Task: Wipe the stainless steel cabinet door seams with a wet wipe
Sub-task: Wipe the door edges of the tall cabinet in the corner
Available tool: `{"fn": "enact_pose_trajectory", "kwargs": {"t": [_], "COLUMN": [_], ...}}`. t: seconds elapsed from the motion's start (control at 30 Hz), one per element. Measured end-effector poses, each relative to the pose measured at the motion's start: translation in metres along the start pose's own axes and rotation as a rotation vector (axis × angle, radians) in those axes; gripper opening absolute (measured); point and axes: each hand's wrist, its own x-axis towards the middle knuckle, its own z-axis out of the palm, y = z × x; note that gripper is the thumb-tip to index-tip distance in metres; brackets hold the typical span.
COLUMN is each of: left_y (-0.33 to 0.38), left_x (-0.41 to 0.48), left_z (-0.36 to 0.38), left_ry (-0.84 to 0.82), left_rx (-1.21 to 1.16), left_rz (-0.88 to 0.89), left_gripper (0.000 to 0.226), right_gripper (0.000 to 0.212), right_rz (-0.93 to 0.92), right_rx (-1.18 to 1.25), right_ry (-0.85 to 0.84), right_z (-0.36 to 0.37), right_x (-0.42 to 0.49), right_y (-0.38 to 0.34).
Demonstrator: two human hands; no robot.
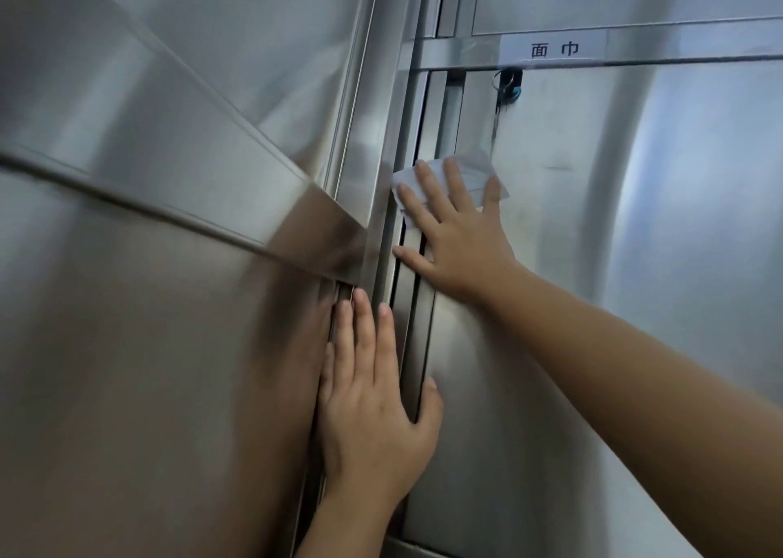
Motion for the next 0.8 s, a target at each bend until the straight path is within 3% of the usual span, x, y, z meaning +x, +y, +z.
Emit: {"fn": "enact_pose_trajectory", "kwargs": {"t": [0.57,0.8], "left_y": [-0.004,-0.009], "left_x": [-0.099,-0.138], "left_z": [-0.013,-0.025], "left_ry": [-0.237,-0.359], "left_rx": [0.082,0.070], "left_rz": [-0.091,-0.109], "left_gripper": [0.077,0.076], "right_gripper": [0.070,0.067], "right_rz": [-0.219,-0.169], "right_rx": [0.061,0.158], "right_ry": [-0.169,-0.216], "right_z": [0.020,0.022], "right_x": [-0.121,-0.151], "right_y": [-0.057,-0.083]}}
